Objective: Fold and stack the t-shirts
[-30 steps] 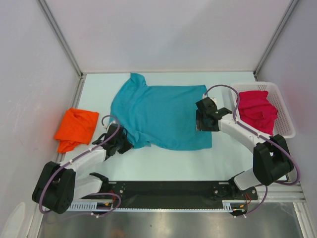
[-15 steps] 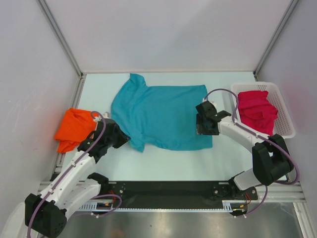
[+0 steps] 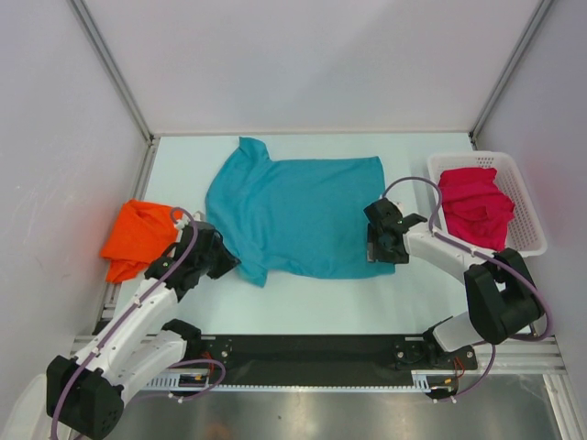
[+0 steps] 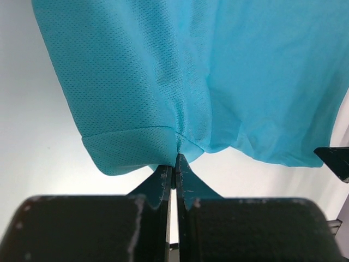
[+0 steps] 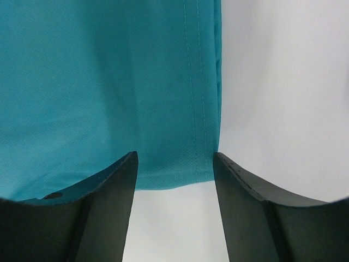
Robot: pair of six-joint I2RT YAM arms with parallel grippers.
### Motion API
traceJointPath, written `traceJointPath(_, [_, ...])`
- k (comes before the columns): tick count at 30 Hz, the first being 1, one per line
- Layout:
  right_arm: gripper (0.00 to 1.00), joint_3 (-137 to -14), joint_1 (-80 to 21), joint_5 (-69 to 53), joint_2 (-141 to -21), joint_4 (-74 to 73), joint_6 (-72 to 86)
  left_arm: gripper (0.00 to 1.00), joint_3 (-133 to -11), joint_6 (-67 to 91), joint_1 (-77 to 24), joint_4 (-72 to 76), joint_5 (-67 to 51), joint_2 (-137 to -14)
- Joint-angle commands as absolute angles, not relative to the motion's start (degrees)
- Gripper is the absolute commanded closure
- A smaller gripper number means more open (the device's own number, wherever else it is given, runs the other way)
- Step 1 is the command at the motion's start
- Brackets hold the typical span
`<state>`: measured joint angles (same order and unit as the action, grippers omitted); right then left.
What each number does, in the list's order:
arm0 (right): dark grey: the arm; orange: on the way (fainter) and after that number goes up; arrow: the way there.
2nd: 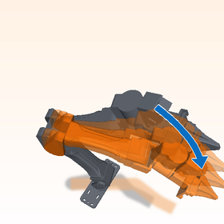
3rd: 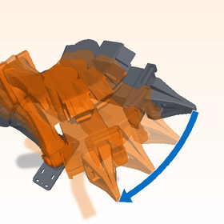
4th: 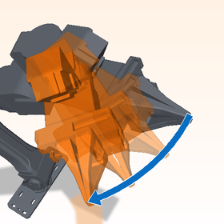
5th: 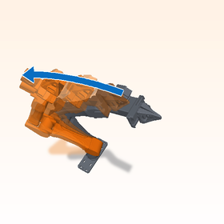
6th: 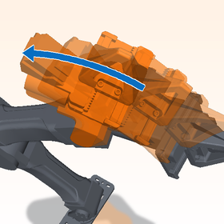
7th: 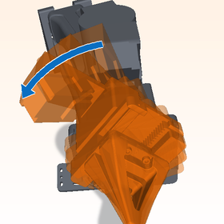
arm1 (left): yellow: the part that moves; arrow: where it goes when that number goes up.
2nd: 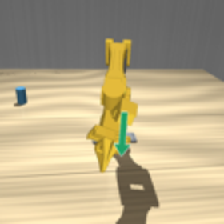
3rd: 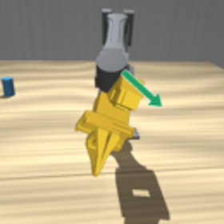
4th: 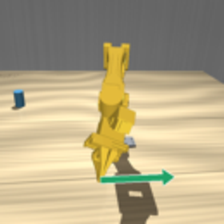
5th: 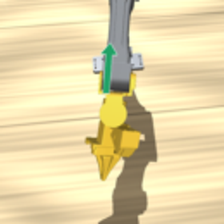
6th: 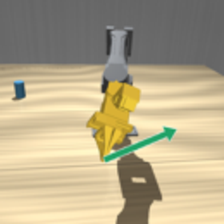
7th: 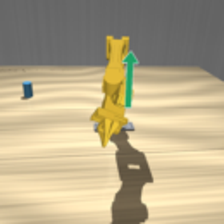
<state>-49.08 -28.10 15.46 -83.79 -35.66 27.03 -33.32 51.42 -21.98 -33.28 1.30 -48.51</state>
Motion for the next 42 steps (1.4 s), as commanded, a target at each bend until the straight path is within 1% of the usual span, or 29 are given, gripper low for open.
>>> traceJointPath(1, [0.37, -47.73, -29.18, 16.08, -81.39, -36.38, 29.26, 0.95, -32.7, 51.06, -22.32, -32.96, 1.14, -47.11])
traceJointPath(12, [0.37, -44.21, -30.15, 16.43, -78.75, -36.91, 30.67, 0.95, -31.9, 50.98, -21.97, -32.78, 0.97, -46.93])
traceJointPath(18, [0.38, -43.51, -30.76, 16.09, -79.45, -36.04, 31.11, 0.95, -31.91, 50.89, -21.8, -32.43, 0.7, -47.46])
traceJointPath(21, [0.43, -43.24, -31.11, 15.38, -80.24, -35.16, 31.2, 0.95, -31.9, 50.89, -21.88, -32.26, 0.53, -47.64])
traceJointPath(22, [0.53, -43.16, -31.11, 15.03, -80.59, -34.9, 31.11, 0.95, -31.9, 50.89, -21.71, -32.34, 0.53, -47.72])
traceJointPath(24, [0.71, -43.07, -31.2, 14.15, -80.68, -34.11, 31.03, 0.95, -31.9, 50.8, -21.8, -32.17, 0.53, -47.9])
traceJointPath(25, [0.89, -43.07, -31.2, 13.89, -80.68, -34.01, 31.03, 0.94, -31.99, 50.71, -21.8, -32.25, 0.53, -47.9])
traceJointPath(26, [0.98, -43.15, -31.29, 13.71, -80.68, -33.84, 31.11, 0.95, -31.99, 50.71, -21.8, -32.08, 0.53, -47.9])
traceJointPath(27, [1.0, -43.15, -31.29, 13.71, -80.51, -34.01, 31.03, 0.95, -31.99, 50.63, -21.71, -32.17, 0.53, -47.81])
traceJointPath(38, [1.0, -44.03, -32.17, 16.34, -76.82, -36.73, 32.25, 0.95, -31.82, 50.19, -21.27, -31.99, 0.53, -47.64])
traceJointPath(39, [0.93, -44.12, -32.17, 16.52, -76.82, -37.09, 32.52, 0.95, -31.73, 50.19, -21.27, -31.82, -0.86, -47.72])
traceJointPath(40, [0.82, -44.3, -32.17, 17.22, -76.9, -37.44, 32.78, 0.95, -31.73, 50.19, -21.27, -31.73, -0.79, -47.72])
traceJointPath(41, [0.73, -44.38, -32.17, 17.4, -77.08, -38.05, 32.87, 0.95, -31.64, 50.1, -21.27, -31.64, -0.97, -47.9])
traceJointPath(42, [0.62, -44.56, -32.17, 17.58, -77.43, -38.14, 33.13, 0.95, -31.64, 50.1, -21.18, -31.47, -0.97, -47.99])
